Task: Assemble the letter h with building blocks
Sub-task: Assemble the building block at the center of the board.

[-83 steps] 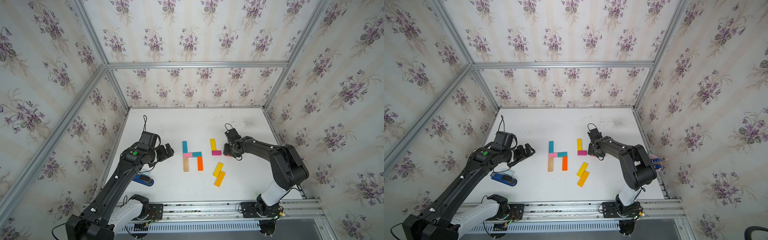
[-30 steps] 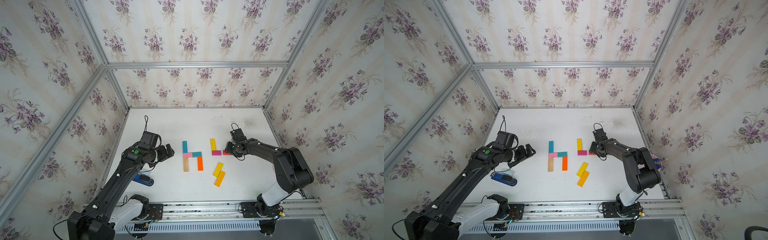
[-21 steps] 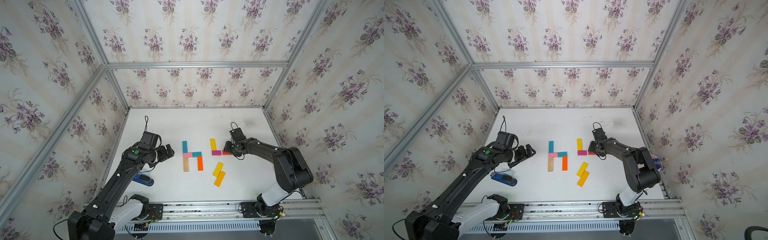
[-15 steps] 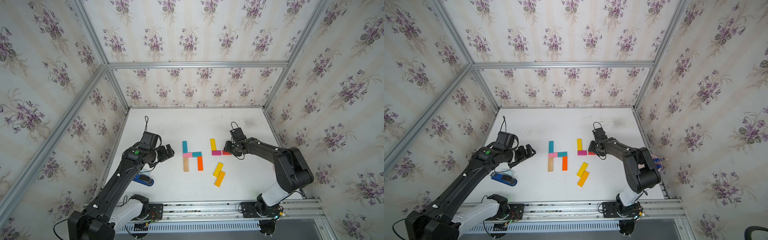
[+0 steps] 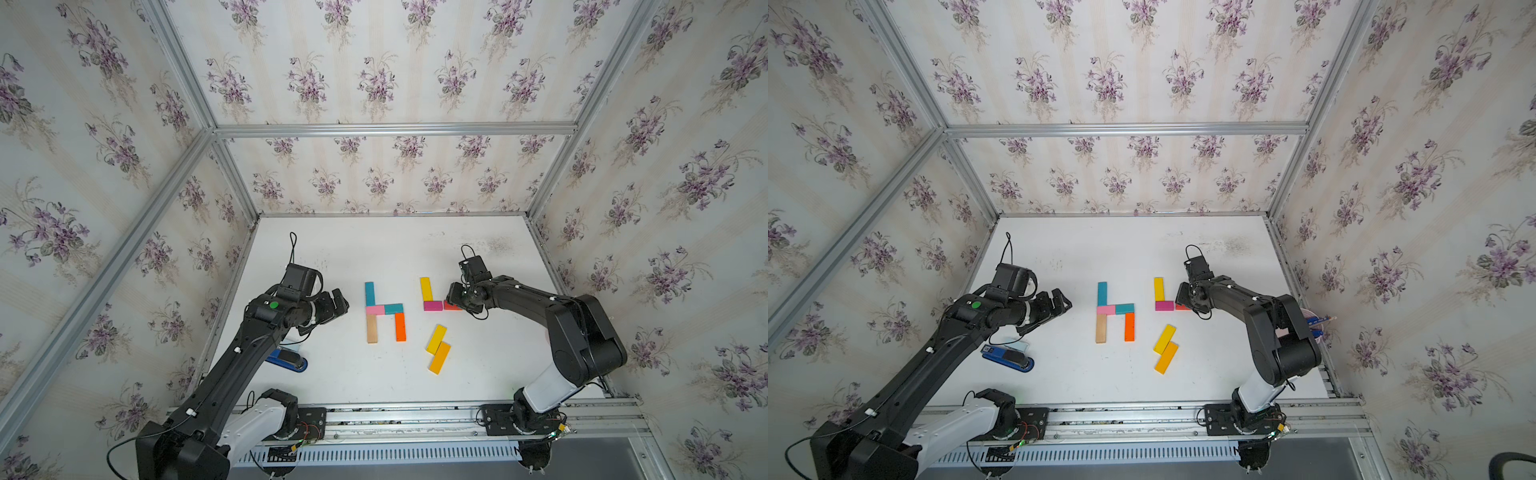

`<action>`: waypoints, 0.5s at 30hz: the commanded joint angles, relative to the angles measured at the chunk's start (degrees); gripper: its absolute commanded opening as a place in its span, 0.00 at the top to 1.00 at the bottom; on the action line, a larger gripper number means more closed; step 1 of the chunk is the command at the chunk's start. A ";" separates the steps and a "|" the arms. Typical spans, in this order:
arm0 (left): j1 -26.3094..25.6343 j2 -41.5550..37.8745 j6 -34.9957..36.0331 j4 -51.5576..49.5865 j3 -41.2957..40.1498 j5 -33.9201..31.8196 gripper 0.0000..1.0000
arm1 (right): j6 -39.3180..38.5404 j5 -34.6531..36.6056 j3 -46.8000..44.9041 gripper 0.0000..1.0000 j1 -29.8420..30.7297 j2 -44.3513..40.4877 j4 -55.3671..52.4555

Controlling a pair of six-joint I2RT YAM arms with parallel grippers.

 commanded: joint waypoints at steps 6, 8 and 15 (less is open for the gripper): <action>0.08 -0.20 0.61 0.70 -0.09 0.15 0.00 | -0.89 0.42 1.38 0.40 0.39 0.98 -0.45; 0.06 -0.11 0.64 0.75 -0.03 0.15 0.00 | -0.88 0.49 1.38 0.40 0.47 0.97 -0.54; 0.06 -0.02 0.57 0.79 0.00 0.18 0.00 | -0.71 0.59 1.38 0.40 0.66 1.22 -0.69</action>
